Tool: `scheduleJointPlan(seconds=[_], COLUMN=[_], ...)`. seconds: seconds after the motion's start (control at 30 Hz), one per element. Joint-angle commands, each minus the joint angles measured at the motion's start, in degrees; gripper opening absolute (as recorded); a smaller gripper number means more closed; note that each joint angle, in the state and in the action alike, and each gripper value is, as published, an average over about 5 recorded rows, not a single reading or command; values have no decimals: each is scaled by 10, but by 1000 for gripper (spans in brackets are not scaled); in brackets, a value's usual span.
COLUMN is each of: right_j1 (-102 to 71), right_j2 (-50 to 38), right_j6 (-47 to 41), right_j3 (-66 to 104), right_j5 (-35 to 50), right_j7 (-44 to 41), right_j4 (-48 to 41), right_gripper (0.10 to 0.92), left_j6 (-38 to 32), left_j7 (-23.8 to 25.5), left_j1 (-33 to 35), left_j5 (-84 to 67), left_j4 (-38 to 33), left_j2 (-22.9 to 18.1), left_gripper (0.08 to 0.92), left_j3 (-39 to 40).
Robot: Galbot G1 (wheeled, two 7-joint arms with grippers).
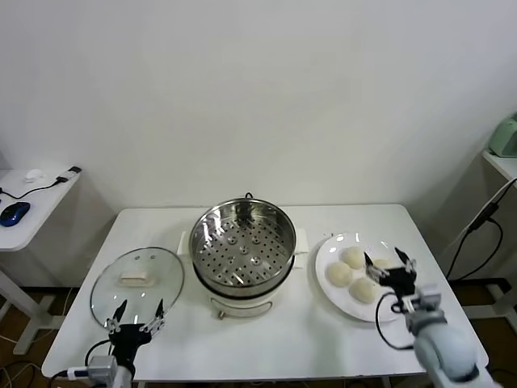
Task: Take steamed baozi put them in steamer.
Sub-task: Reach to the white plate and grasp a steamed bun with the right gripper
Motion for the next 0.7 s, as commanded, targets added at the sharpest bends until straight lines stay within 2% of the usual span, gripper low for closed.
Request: scheduleJointPlan(seconds=[0.03, 0.13, 0.27, 0.37, 0.5, 0.7], right_j1=[406, 568, 794, 893, 958, 962], right_j2=[-222, -262, -263, -234, -187, -119], right_j6=[-47, 13, 162, 222, 231, 189], right_j3=[-335, -514, -763, -879, -981, -1047], right_j5=[-21, -47, -86, -88, -84, -74], right_j7=[-204, -367, -584, -677, -728, -706], right_j4=[-175, -235, -334, -389, -428, -446], right_gripper=[823, 823, 823, 823, 823, 823], left_j6=[-2, -3, -5, -8, -10, -11], left_j7=[0, 0, 0, 0, 2, 3], left_j1=[0, 2, 4, 3, 5, 3], left_j5=[-1, 0, 0, 0, 2, 5], left_j4=[-4, -6, -6, -4, -7, -7], left_j2=[1, -1, -2, -1, -2, -5], left_gripper=[823, 823, 823, 823, 823, 823], left_j3=[2, 2, 0, -1, 0, 3])
